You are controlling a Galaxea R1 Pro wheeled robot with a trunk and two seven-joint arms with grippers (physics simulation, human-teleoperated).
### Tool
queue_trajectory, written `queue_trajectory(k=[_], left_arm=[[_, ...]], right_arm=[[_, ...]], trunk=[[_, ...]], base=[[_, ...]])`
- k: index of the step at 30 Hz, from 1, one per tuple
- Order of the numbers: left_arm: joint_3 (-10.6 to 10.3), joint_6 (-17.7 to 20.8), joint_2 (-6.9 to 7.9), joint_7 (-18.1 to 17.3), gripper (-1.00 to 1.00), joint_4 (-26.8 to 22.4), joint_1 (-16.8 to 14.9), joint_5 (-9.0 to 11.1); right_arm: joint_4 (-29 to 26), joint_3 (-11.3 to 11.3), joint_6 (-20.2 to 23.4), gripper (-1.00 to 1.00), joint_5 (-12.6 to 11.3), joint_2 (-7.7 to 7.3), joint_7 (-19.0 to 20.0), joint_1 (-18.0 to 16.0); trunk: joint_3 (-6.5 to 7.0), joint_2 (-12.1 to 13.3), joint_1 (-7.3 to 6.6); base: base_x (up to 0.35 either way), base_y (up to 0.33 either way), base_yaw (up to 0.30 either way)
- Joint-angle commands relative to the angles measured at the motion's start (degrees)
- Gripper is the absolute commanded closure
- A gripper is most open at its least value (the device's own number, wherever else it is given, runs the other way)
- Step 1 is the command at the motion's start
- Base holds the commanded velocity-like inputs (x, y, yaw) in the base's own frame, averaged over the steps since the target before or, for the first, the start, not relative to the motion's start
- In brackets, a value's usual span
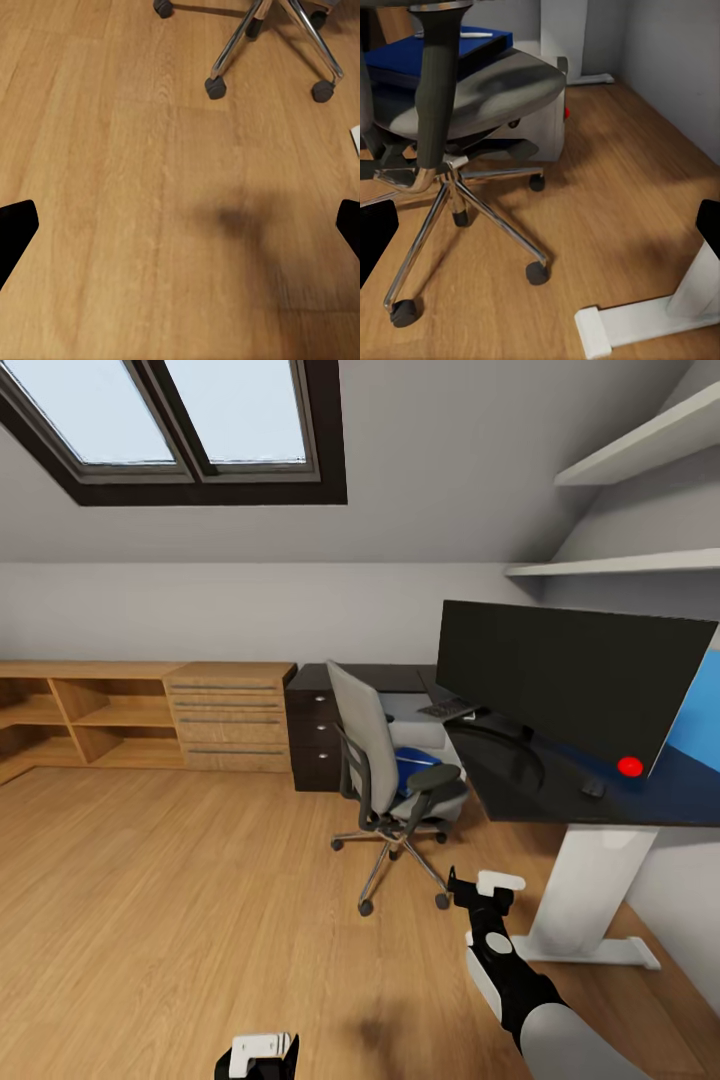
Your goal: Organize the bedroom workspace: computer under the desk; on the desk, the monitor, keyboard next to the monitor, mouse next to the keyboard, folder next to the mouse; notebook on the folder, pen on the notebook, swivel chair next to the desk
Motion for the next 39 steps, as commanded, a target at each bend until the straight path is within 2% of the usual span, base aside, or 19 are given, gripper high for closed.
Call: queue_trajectory(k=[1,6,11,18,30,32,36,39], left_arm=[[-0.1,-0.1,0.05,0.0,-1.00,0.0,0.0,0.5],[-0.1,-0.1,0.07,0.0,-1.00,0.0,0.0,0.5],[-0.1,-0.2,0.09,0.0,-1.00,0.0,0.0,0.5],[0.2,-0.2,0.15,0.2,-1.00,0.8,0.0,0.6],[0.4,-0.2,0.44,0.2,-1.00,1.2,0.0,0.6],[0.8,0.5,-0.21,0.9,-1.00,0.5,-0.7,0.6],[0.5,1.5,-1.51,1.6,-1.00,-0.7,-1.8,0.6],[0.4,0.5,-1.96,0.7,-1.00,-0.8,-1.8,0.6]], right_arm=[[0.0,-0.3,-0.2,-1.00,0.1,0.03,0.3,0.0],[-0.1,-0.3,-0.2,-1.00,0.0,0.01,0.7,0.0],[-0.3,-0.4,-0.6,-1.00,0.0,-0.03,0.7,0.0],[-0.3,-0.5,-5.6,-1.00,0.1,0.02,0.4,0.0],[-0.2,-0.5,-6.3,-1.00,0.1,-0.04,0.5,0.0],[-0.8,-0.4,-5.6,-1.00,-0.5,0.62,1.2,0.6],[-2.1,-0.3,-4.7,-1.00,-0.1,1.82,2.3,0.5],[-2.2,-0.3,-5.7,-1.00,0.2,1.87,1.3,0.4]], trunk=[[-0.23,-0.4,0.22],[-1.13,-2.4,1.32],[-1.13,-2.4,1.32],[-1.13,-2.4,1.32],[-1.13,-2.4,1.32],[-1.13,-2.4,1.32],[-1.13,-2.4,1.32],[-1.13,-2.4,1.32]], base=[[0.000,0.000,0.000],[0.000,0.000,0.000],[0.000,0.000,0.000],[0.015,-0.004,0.000],[0.146,-0.024,0.000],[0.000,0.000,0.000],[0.000,0.000,0.000],[0.000,0.000,0.000]])
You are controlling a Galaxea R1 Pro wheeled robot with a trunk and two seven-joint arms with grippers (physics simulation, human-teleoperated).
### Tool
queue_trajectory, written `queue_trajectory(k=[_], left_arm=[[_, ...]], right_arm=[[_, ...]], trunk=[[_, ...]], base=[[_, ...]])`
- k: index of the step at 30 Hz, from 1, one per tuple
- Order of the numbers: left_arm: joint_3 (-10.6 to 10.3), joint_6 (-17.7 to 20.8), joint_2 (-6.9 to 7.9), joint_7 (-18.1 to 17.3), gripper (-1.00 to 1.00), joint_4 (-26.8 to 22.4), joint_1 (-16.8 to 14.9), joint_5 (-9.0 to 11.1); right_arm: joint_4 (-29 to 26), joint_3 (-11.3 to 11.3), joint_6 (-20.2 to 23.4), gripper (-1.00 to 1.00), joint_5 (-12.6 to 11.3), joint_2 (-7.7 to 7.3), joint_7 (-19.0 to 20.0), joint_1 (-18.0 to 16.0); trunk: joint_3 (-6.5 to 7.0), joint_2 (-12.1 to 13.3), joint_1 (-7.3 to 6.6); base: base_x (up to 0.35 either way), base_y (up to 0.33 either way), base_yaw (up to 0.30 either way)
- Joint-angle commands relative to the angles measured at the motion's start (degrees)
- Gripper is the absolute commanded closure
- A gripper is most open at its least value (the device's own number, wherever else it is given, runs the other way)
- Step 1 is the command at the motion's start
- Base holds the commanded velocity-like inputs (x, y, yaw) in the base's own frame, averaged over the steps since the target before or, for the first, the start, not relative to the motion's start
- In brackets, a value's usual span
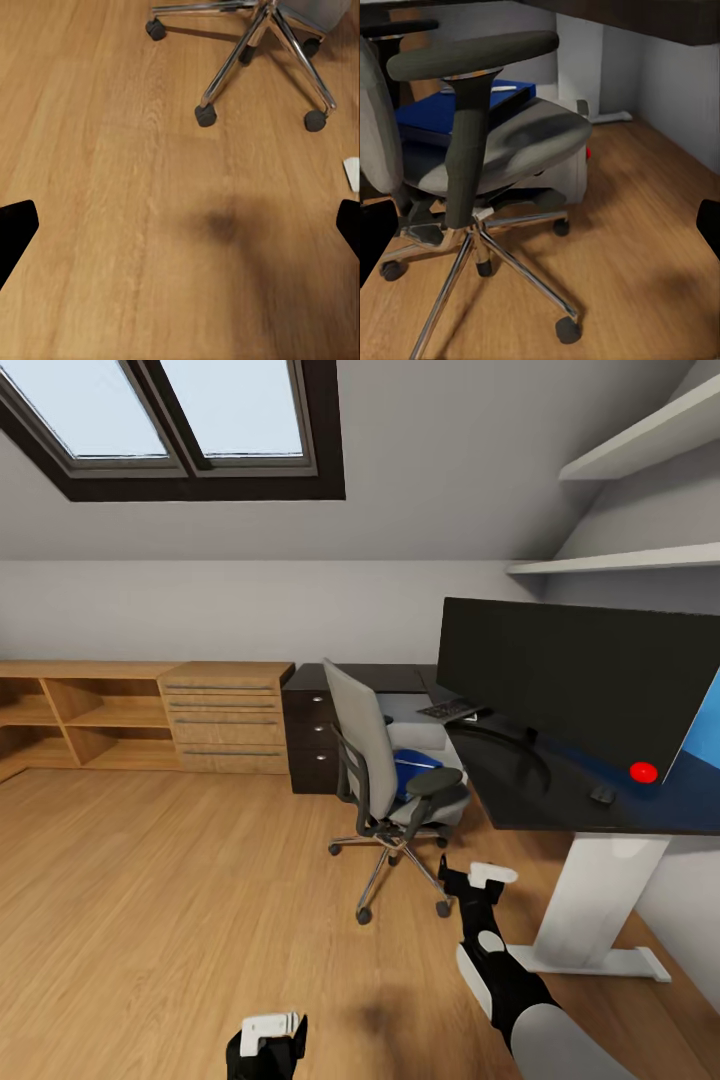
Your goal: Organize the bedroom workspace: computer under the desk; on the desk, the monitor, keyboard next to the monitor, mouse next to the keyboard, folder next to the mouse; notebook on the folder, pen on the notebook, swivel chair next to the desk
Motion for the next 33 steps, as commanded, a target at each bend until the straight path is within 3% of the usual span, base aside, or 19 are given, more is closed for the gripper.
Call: queue_trajectory(k=[1,10,33], left_arm=[[-0.1,-0.5,-0.03,-0.3,-1.00,0.3,0.0,0.5],[-0.2,-1.9,-0.15,-1.0,-1.00,0.8,0.0,0.5],[0.0,-1.9,-0.12,-0.8,-1.00,0.8,0.0,0.5]], right_arm=[[0.1,-0.3,-0.5,-1.00,0.2,0.08,-0.3,-0.1],[0.2,-0.3,-1.9,-1.00,0.3,0.09,-1.7,-0.1],[0.1,-0.3,-2.3,-1.00,0.3,-0.09,-1.7,-0.1]], trunk=[[-0.05,0.0,-0.01],[-0.05,0.0,-0.01],[-4.18,-9.2,5.04]], base=[[0.000,0.000,0.000],[0.000,0.000,0.000],[0.000,0.000,0.000]])
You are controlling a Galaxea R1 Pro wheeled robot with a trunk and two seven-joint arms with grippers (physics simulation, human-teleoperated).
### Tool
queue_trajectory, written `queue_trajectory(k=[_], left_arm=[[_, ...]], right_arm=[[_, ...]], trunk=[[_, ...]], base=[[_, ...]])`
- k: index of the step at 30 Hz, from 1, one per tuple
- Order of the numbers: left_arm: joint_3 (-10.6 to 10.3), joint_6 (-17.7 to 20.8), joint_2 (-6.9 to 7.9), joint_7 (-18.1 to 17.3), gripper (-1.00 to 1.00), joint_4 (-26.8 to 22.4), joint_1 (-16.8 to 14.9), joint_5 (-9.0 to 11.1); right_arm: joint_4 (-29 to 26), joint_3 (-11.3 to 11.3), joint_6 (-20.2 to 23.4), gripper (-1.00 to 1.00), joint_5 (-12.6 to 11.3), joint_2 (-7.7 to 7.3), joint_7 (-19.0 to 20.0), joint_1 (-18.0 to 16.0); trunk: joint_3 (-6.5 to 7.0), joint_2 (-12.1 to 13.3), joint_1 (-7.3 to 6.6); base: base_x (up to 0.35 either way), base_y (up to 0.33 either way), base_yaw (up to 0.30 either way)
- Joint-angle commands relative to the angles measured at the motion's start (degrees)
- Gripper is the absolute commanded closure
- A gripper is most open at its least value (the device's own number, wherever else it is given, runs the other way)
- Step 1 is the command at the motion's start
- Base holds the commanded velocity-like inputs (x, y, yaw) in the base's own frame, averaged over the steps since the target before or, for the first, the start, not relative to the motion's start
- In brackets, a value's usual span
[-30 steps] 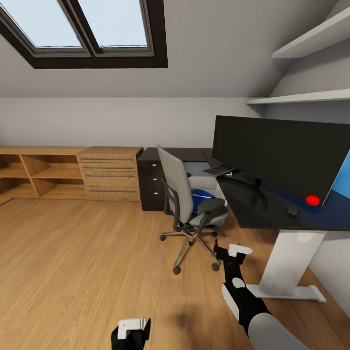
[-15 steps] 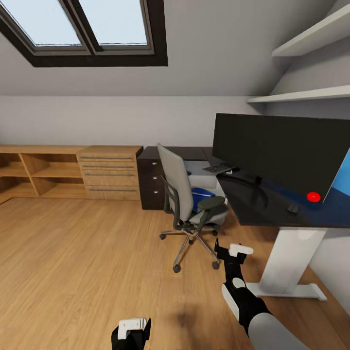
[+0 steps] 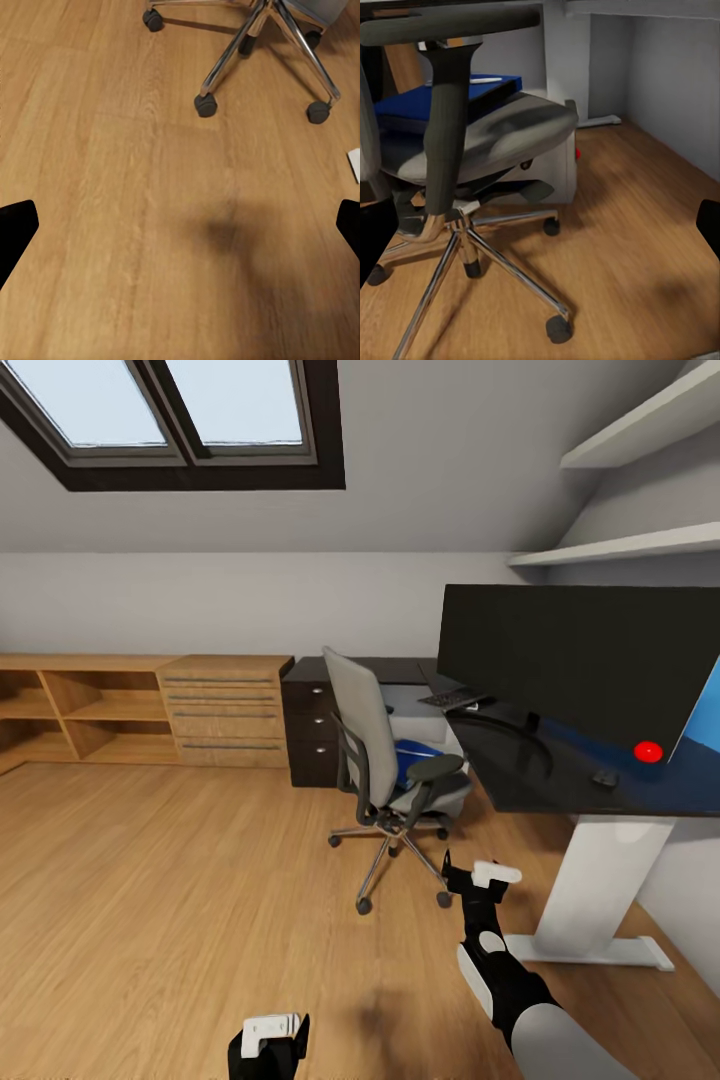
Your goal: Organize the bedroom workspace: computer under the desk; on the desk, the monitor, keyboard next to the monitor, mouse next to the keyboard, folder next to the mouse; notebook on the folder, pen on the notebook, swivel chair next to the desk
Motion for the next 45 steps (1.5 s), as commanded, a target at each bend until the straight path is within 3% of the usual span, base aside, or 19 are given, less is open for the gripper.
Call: queue_trajectory(k=[1,19,28,37,45], left_arm=[[0.0,-0.2,0.02,0.0,-1.00,0.0,0.0,0.5],[0.2,-0.2,0.04,0.2,-1.00,0.1,0.0,0.5],[0.3,-0.2,0.51,0.1,-1.00,0.1,0.0,0.5],[1.0,-0.2,1.85,-0.1,-1.00,0.2,0.0,0.7],[0.9,-0.4,1.93,-0.4,-1.00,0.1,0.0,0.7]], right_arm=[[0.0,-0.3,-0.2,-1.00,0.1,0.05,0.0,0.0],[0.0,-0.2,-2.2,-1.00,0.1,0.05,0.2,0.0],[-0.4,-0.2,-1.4,-1.00,0.1,0.05,0.2,0.0],[-3.4,-0.1,5.2,-1.00,0.0,0.11,0.3,0.0],[-3.3,-0.2,6.3,-1.00,-0.1,0.02,2.3,0.0]], trunk=[[-0.24,-0.4,0.22],[-3.47,-7.7,4.17],[-3.47,-7.7,4.17],[-3.47,-7.7,4.17],[-3.47,-7.7,4.17]], base=[[0.000,0.000,0.000],[0.000,0.000,0.000],[0.000,0.000,0.000],[0.000,0.000,0.000],[0.081,0.071,0.000]])
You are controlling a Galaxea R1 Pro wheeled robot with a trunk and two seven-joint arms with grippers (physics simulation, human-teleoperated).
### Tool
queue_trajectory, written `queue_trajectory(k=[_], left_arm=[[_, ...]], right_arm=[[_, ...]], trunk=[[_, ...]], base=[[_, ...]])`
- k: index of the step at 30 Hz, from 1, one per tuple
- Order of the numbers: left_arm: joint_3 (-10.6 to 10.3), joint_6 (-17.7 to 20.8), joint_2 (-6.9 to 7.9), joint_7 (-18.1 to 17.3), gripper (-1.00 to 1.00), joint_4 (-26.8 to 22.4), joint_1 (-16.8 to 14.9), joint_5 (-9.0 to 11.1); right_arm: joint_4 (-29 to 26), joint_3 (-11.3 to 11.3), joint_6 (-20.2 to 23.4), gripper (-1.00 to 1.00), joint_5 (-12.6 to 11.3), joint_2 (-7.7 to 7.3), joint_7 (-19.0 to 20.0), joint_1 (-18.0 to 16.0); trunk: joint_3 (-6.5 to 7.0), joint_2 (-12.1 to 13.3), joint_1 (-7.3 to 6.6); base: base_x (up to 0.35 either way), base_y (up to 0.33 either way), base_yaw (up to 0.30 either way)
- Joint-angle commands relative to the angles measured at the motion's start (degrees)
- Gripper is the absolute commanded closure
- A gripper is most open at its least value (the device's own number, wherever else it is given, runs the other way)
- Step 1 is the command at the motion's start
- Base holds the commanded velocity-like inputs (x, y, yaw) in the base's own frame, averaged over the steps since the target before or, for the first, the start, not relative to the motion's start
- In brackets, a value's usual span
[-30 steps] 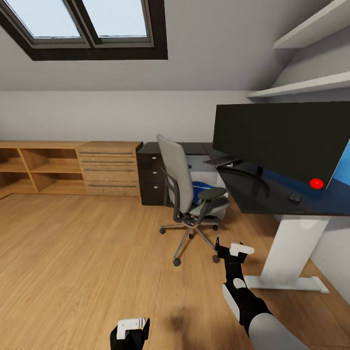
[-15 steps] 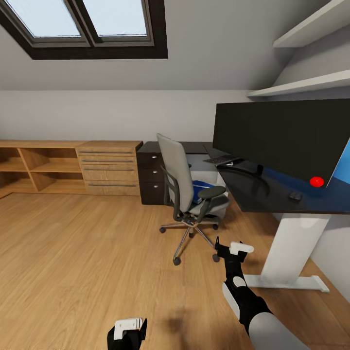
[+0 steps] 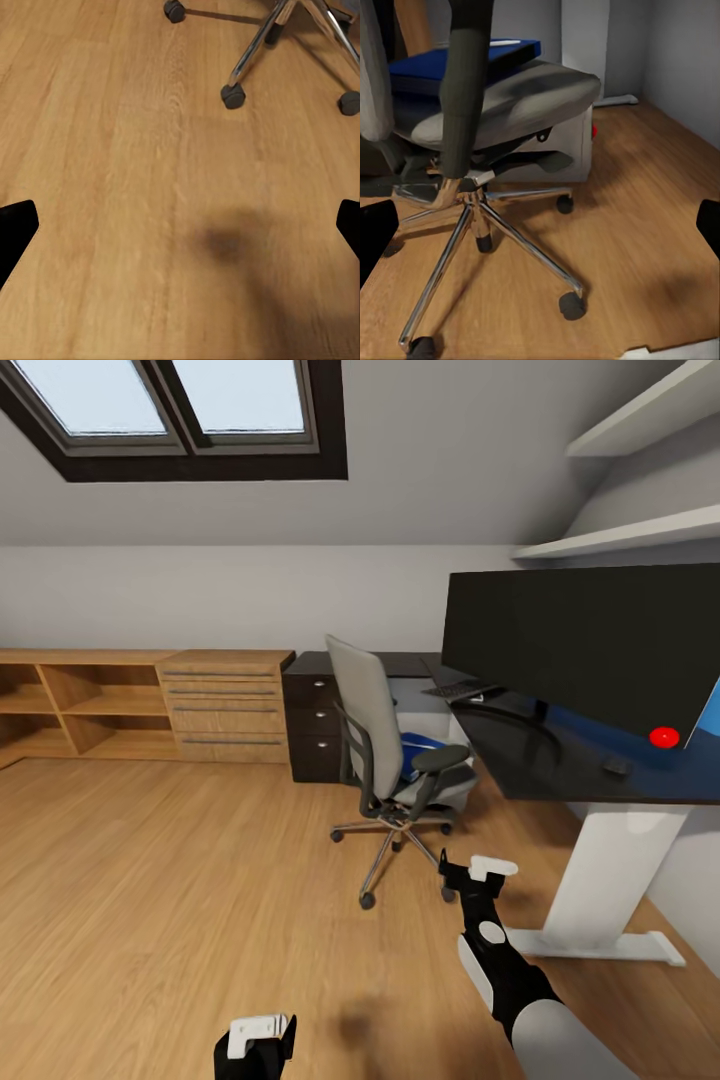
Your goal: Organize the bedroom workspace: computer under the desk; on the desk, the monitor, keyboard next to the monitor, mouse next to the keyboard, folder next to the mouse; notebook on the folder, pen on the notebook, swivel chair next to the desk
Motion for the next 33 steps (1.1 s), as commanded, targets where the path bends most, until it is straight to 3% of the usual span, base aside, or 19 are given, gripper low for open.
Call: queue_trajectory(k=[1,16,23,33], left_arm=[[-0.1,-0.3,0.02,-0.1,-1.00,0.0,0.0,0.6],[-0.2,-3.5,0.04,-0.1,-1.00,0.1,0.0,0.5],[-0.2,-3.6,-0.02,0.2,-1.00,0.1,0.0,0.4],[-0.3,-3.4,-0.03,-0.2,-1.00,0.1,0.0,0.6]], right_arm=[[0.0,-0.3,-0.2,-1.00,0.1,0.05,0.2,0.0],[0.3,-0.5,-0.4,-1.00,0.1,-0.41,1.0,0.0],[0.4,-0.7,-0.6,-1.00,-0.1,-1.34,1.0,0.0],[0.4,-1.6,-0.7,-1.00,-0.3,-2.41,0.8,0.0]], trunk=[[-0.05,0.0,0.01],[-0.05,0.0,0.01],[-0.05,0.0,0.01],[-0.05,0.0,0.01]], base=[[0.200,0.173,0.000],[0.239,0.198,0.000],[0.282,0.013,0.000],[0.044,-0.007,0.000]])
